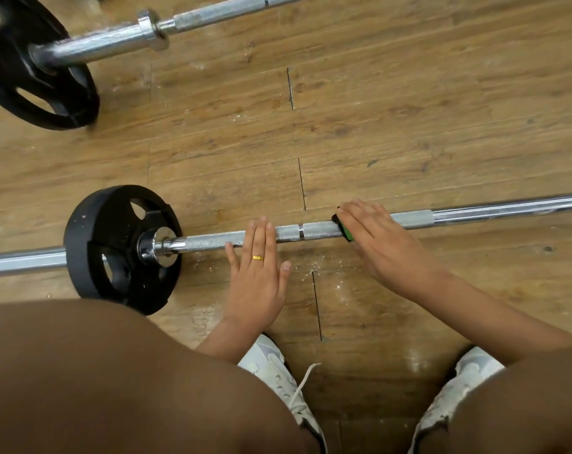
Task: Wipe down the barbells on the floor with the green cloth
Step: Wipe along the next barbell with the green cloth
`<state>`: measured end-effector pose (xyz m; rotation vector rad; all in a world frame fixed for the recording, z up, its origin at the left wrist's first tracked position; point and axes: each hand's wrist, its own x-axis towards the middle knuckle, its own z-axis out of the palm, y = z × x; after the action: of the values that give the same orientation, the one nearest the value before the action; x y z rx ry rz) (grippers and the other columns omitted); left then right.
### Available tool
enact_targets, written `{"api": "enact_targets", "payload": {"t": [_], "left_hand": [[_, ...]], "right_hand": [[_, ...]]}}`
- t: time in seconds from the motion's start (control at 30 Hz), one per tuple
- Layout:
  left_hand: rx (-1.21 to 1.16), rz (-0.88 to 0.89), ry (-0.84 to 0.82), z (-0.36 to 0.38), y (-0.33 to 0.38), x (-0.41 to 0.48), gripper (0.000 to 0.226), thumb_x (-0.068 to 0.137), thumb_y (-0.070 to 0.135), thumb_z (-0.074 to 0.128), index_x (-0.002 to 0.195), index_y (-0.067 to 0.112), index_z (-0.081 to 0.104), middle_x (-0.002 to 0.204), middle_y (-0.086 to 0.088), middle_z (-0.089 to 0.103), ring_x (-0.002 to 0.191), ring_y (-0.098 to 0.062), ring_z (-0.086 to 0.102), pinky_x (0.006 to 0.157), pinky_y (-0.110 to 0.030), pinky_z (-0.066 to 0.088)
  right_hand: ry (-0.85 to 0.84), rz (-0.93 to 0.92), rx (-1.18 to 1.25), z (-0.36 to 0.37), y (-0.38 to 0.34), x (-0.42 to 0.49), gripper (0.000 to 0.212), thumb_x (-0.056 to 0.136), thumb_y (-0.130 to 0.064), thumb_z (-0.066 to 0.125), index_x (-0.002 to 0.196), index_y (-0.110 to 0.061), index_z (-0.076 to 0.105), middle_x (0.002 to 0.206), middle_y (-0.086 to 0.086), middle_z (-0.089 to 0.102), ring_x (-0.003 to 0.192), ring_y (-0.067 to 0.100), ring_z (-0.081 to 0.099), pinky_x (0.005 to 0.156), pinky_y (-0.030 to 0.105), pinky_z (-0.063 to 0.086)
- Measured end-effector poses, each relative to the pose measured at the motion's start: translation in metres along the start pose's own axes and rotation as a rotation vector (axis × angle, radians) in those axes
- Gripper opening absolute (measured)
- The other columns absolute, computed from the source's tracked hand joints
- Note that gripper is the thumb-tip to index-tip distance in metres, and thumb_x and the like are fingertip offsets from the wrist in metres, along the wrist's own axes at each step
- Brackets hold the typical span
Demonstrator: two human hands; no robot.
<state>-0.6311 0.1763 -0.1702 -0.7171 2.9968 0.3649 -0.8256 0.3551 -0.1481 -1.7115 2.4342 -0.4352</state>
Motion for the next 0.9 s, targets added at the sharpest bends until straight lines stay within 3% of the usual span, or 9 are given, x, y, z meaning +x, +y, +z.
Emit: {"api": "enact_targets", "payload": {"t": [0.13, 0.3, 0.57, 0.77, 0.9], "left_hand": [[0.02, -0.001, 0.001, 0.006, 0.002, -0.011, 0.064, 0.109, 0.041, 0.024, 0.162, 0.01, 0.003, 0.17, -0.004, 0.0, 0.156, -0.02, -0.009, 0.122, -0.06, -0.003], [0.015, 0.02, 0.045, 0.012, 0.002, -0.026, 0.067, 0.109, 0.039, 0.026, 0.162, 0.008, 0.0, 0.17, -0.007, -0.007, 0.157, -0.024, -0.006, 0.124, -0.052, -0.003], [-0.021, -0.006, 0.02, 0.019, 0.012, -0.049, 0.069, 0.108, 0.038, 0.024, 0.16, 0.007, -0.007, 0.168, -0.011, -0.015, 0.156, -0.029, -0.011, 0.124, -0.053, 0.0], [-0.004, 0.0, 0.024, 0.023, 0.011, -0.055, 0.072, 0.108, 0.036, 0.03, 0.16, 0.007, -0.01, 0.168, -0.011, -0.017, 0.155, -0.03, -0.013, 0.124, -0.045, -0.011], [0.013, -0.004, 0.027, 0.024, 0.01, -0.054, 0.071, 0.108, 0.038, 0.028, 0.16, 0.007, -0.009, 0.168, -0.012, -0.015, 0.156, -0.03, -0.012, 0.124, -0.047, -0.008]], "right_hand": [[-0.002, -0.109, -0.016, 0.008, -0.018, 0.015, 0.065, 0.086, 0.005, 0.063, 0.147, 0.0, 0.041, 0.148, 0.018, 0.044, 0.14, 0.032, 0.037, 0.123, 0.041, 0.015], [-0.012, -0.137, -0.045, 0.005, -0.01, -0.006, 0.059, 0.096, -0.007, 0.06, 0.149, -0.006, 0.034, 0.152, 0.014, 0.039, 0.143, 0.028, 0.033, 0.125, 0.035, 0.008], [-0.022, -0.123, -0.087, 0.006, -0.045, -0.01, 0.054, 0.092, 0.003, 0.061, 0.144, 0.005, 0.045, 0.145, 0.024, 0.048, 0.139, 0.038, 0.044, 0.121, 0.045, 0.021], [0.001, -0.168, -0.144, 0.005, -0.022, -0.047, 0.06, 0.098, 0.004, 0.043, 0.156, -0.001, 0.026, 0.161, 0.019, 0.027, 0.151, 0.032, 0.021, 0.125, 0.043, 0.011], [0.064, -0.134, -0.173, 0.012, -0.031, -0.04, 0.059, 0.094, 0.003, 0.03, 0.152, 0.002, 0.033, 0.154, 0.022, 0.038, 0.147, 0.036, 0.031, 0.125, 0.045, 0.011]]}}
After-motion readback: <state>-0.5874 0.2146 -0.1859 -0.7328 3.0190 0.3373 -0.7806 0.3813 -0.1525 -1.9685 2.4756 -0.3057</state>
